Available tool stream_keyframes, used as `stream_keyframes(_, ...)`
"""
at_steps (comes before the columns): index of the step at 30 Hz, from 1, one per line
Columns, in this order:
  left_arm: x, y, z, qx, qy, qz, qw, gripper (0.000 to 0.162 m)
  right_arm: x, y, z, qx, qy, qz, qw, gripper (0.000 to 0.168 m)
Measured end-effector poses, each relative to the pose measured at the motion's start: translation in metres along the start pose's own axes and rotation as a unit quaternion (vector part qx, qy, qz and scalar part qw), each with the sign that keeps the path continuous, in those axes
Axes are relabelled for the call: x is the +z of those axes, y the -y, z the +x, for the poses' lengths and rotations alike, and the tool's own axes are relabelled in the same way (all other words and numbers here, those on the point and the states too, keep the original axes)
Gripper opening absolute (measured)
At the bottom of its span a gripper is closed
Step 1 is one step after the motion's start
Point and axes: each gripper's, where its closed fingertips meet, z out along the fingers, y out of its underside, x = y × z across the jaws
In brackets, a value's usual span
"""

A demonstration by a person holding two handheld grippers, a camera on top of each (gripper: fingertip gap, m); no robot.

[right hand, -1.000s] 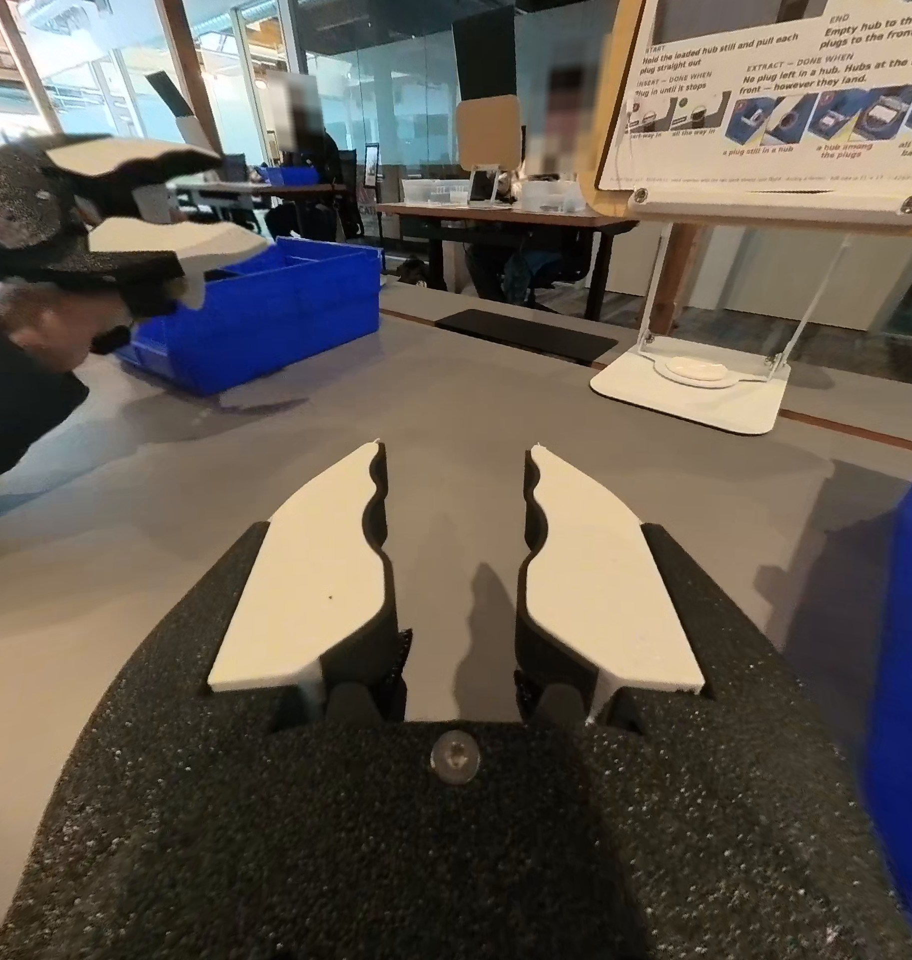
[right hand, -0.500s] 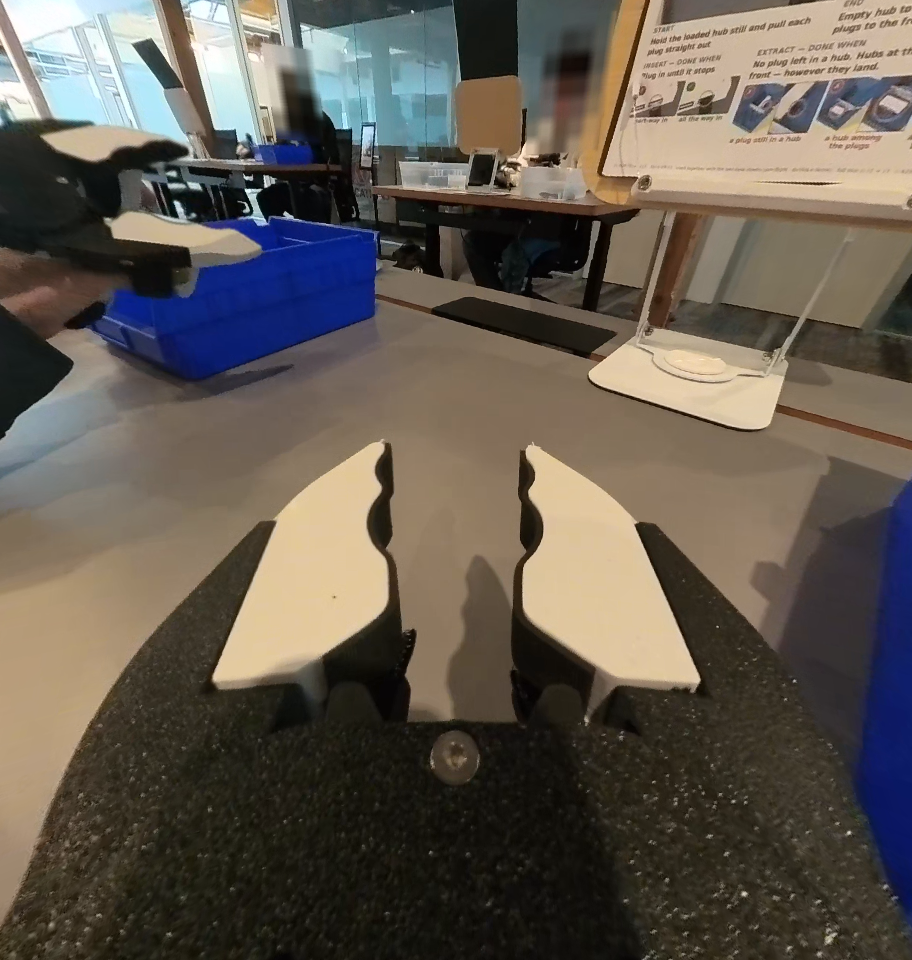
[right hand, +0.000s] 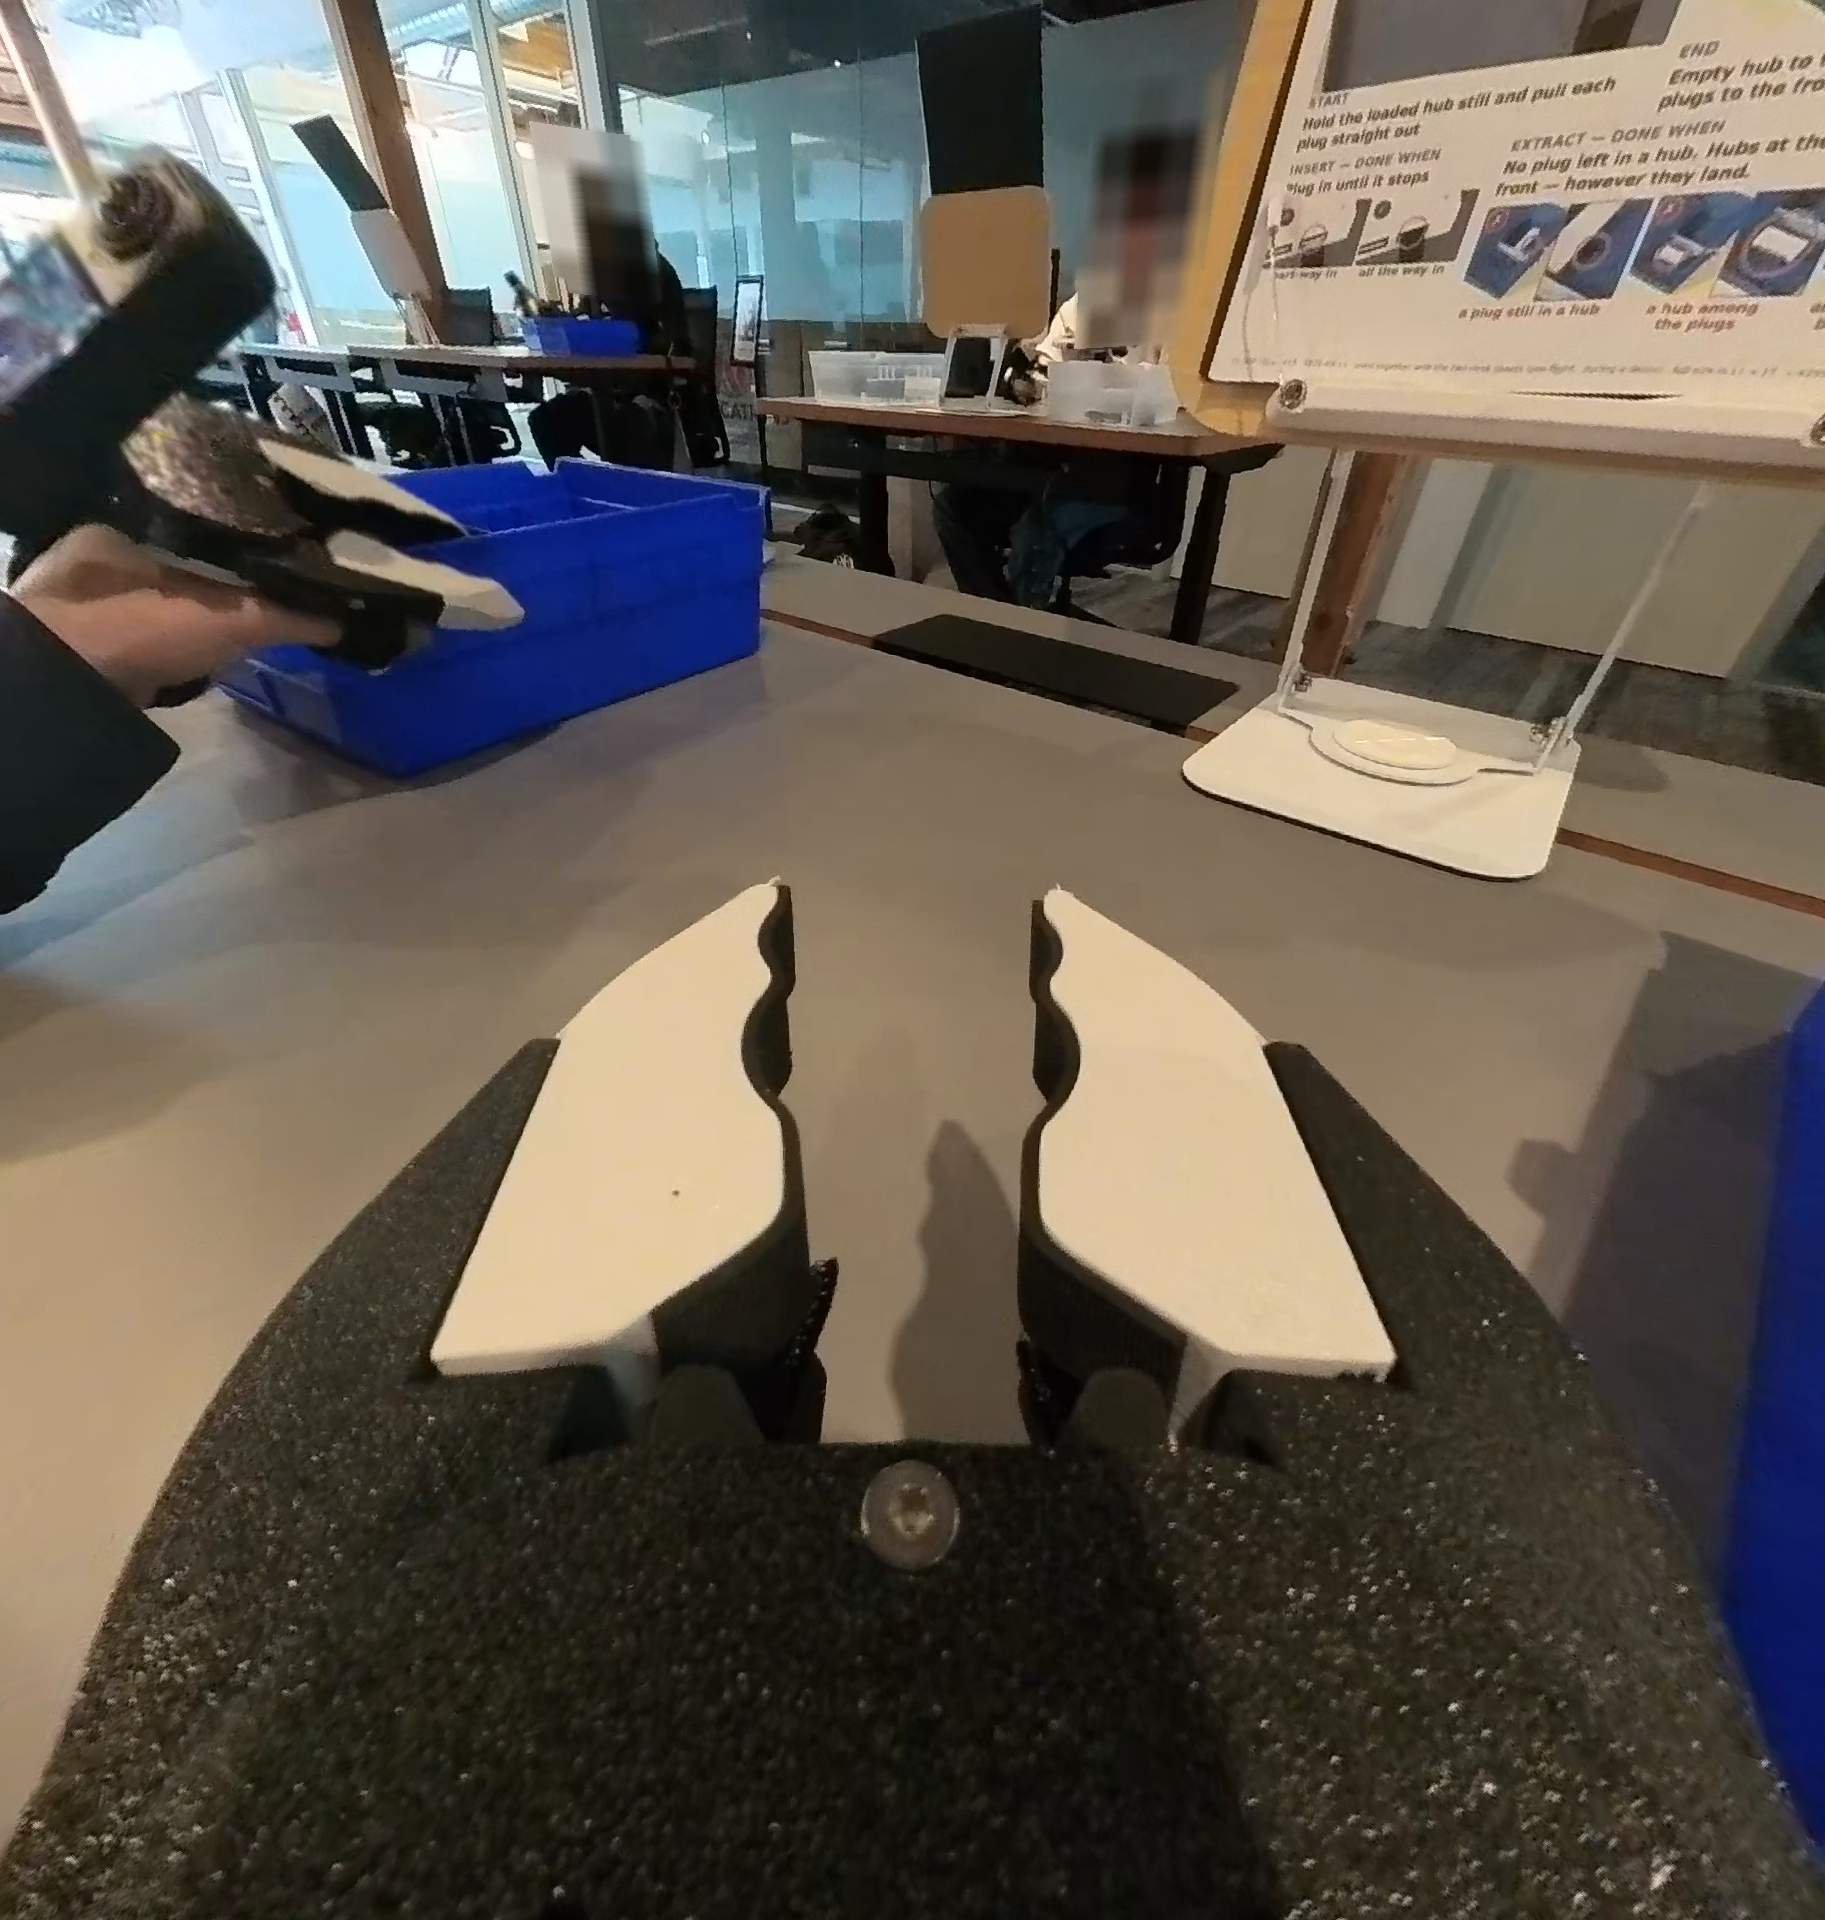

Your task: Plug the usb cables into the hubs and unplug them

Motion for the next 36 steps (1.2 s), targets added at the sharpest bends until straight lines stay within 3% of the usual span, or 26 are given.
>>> stream_keyframes(5,0.006,-0.020,0.007,-0.009,-0.023,-0.062,0.998,0.024,0.001,-0.002,0.000,-0.001,-0.001,-0.006,1.000,0.043)
stream_keyframes(11,0.004,-0.020,-0.001,-0.039,-0.016,-0.063,0.997,0.011,0.001,-0.002,0.001,-0.001,-0.002,-0.006,1.000,0.042)
stream_keyframes(18,-0.001,-0.010,0.000,-0.035,-0.038,-0.030,0.998,0.007,0.002,-0.004,0.001,-0.003,-0.003,-0.008,1.000,0.041)
stream_keyframes(24,-0.032,0.036,0.028,-0.046,-0.143,0.088,0.985,0.006,-0.002,0.004,0.007,-0.008,-0.020,0.013,1.000,0.037)
stream_keyframes(30,-0.078,0.073,0.089,0.022,-0.304,0.197,0.932,0.006,-0.023,0.026,0.040,-0.040,-0.141,0.082,0.986,0.045)
stream_keyframes(36,-0.133,0.073,0.158,0.105,-0.491,0.249,0.828,0.006,-0.060,0.056,0.058,-0.079,-0.240,0.180,0.951,0.044)
